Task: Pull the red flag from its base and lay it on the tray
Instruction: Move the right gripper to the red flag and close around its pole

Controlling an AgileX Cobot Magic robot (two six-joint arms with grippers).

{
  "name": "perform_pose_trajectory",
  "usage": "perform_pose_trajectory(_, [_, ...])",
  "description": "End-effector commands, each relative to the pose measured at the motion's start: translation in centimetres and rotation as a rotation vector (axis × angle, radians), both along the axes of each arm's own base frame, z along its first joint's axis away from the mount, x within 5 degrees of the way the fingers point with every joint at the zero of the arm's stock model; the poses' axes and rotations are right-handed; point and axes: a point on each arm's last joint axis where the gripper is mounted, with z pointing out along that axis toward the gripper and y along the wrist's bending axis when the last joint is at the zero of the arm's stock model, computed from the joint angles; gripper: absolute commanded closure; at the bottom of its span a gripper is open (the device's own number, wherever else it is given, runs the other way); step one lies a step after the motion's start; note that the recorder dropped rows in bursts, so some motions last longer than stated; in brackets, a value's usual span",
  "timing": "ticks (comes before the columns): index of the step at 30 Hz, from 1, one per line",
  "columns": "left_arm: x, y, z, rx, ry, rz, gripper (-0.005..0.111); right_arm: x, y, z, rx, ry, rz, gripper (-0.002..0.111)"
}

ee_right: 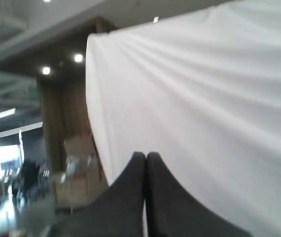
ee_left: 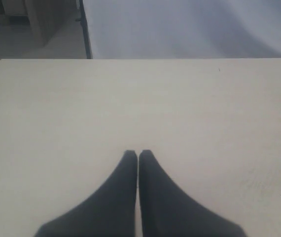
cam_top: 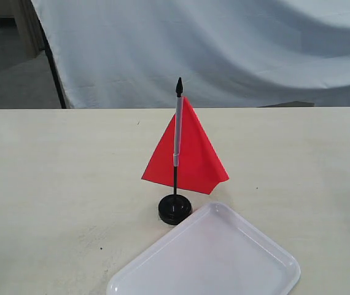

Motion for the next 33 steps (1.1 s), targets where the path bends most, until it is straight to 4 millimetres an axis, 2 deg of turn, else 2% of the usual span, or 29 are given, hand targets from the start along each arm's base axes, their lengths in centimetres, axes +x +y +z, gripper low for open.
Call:
perform_pose_trajectory(1, [0.0,0.0,0.0,-0.008,-0.004,-0.005,0.105,5.5,3.3,-3.6,-0.285,0.153,0.156,0.108])
perform_pose_trajectory(2, [0.0,0.0,0.0,-0.008,-0.004,-0.005,0.105,6.7,3.9,-4.4,-0.324,0.178,0.190,0.108])
perform_pose_trajectory(6, [0.0,0.0,0.0,-0.008,-0.004,-0.005,0.105,11.3,6.1,-10.3,-0.387,0.376,0.303,0.108])
perform_pose_trajectory(7, [0.0,0.0,0.0,-0.008,-0.004,-0.005,0.105,12.0,6.6,-11.9,-0.409,0.417,0.322,0.108])
perform_pose_trajectory(10, [0.0,0.0,0.0,-0.008,-0.004,-0.005,0.105,13.4,7.9,-14.7,-0.435,0.480,0.363,0.108])
perform_pose_trajectory(16, [0.0,0.0,0.0,-0.008,-0.004,-0.005,0.105,13.7,9.6,-15.2,-0.473,0.476,0.426,0.108])
perform_pose_trajectory(21, [0.0,0.0,0.0,-0.008,-0.004,-0.005,0.105,13.6,9.9,-15.2,-0.478,0.477,0.437,0.108])
perform_pose_trajectory(23, [0.0,0.0,0.0,-0.008,-0.004,-0.005,0.105,13.6,9.9,-15.2,-0.478,0.477,0.437,0.104])
perform_pose_trajectory(24, [0.0,0.0,0.0,-0.008,-0.004,-0.005,0.105,13.6,9.9,-15.3,-0.481,0.481,0.436,0.099])
perform_pose_trajectory(26, [0.0,0.0,0.0,-0.008,-0.004,-0.005,0.105,13.6,9.8,-15.3,-0.482,0.485,0.434,0.083])
perform_pose_trajectory(32, [0.0,0.0,0.0,-0.008,-0.004,-0.005,0.105,13.7,9.2,-15.5,-0.594,0.536,0.369,0.004])
perform_pose_trajectory(33, [0.0,0.0,0.0,-0.008,-0.004,-0.005,0.105,13.6,9.1,-15.5,-0.629,0.541,0.361,0.004])
